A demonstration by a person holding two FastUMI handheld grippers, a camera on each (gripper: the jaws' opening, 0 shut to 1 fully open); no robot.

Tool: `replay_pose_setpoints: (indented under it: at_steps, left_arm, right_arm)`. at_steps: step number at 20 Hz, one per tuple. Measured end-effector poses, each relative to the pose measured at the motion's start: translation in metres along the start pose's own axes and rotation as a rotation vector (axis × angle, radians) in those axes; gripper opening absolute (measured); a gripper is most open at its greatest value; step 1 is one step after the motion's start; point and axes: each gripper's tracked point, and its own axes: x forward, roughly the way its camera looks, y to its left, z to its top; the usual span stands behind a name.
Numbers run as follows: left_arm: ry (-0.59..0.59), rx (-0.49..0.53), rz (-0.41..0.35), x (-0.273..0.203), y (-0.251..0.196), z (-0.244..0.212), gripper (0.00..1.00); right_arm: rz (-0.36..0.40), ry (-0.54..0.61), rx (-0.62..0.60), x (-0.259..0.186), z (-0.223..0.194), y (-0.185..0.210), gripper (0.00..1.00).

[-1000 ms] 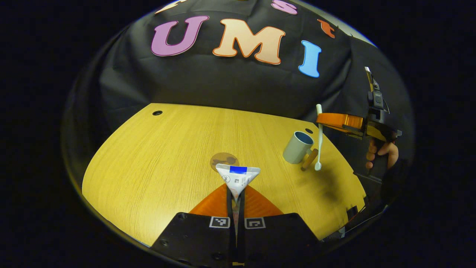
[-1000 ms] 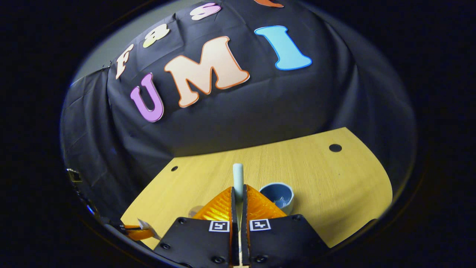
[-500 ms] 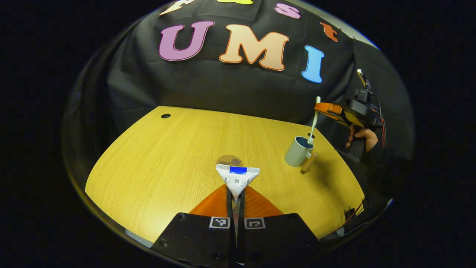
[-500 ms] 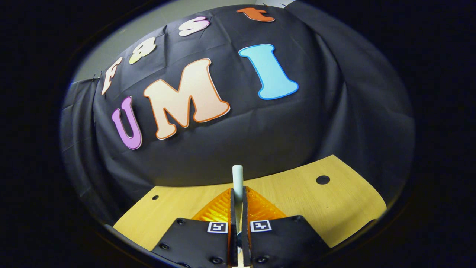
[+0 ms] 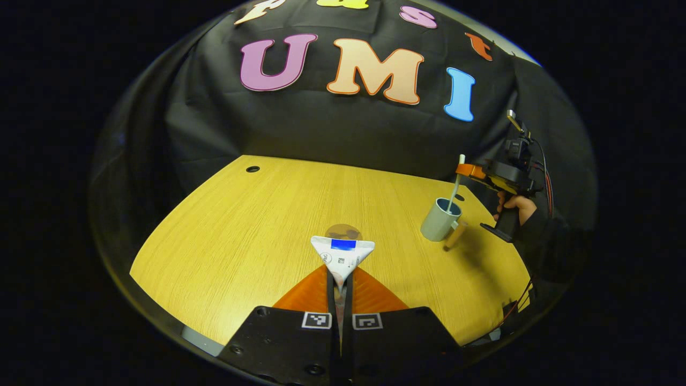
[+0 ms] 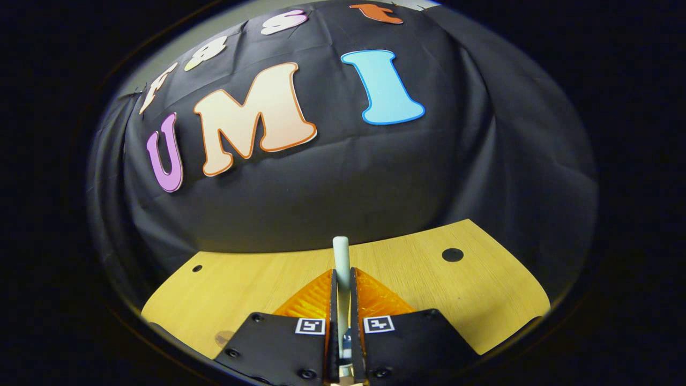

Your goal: Put the toothbrush and toothpaste on the desktop into the cup, then pick up the cup and place it on the coaster on the desktop.

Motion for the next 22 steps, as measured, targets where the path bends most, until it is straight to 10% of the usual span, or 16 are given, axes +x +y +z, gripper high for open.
replay_pose_setpoints:
  at_steps: [4,7,22]
  left_arm:
    - [-0.008,0.006,-0.031,0.004,-0.012,0.007,0.0]
    - [-0.021,0.014,-0.069,0.013,-0.023,0.017,0.0]
    - [-0.163,0.128,-0.327,0.082,-0.143,0.107,0.01]
  right_arm:
    - [0.029,0.021,0.024,-0.012,-0.013,0.003,0.39]
    - [0.032,0.042,0.01,-0.027,-0.027,-0.005,0.96]
    - [-0.038,0.144,-0.026,-0.126,-0.082,-0.069,0.95]
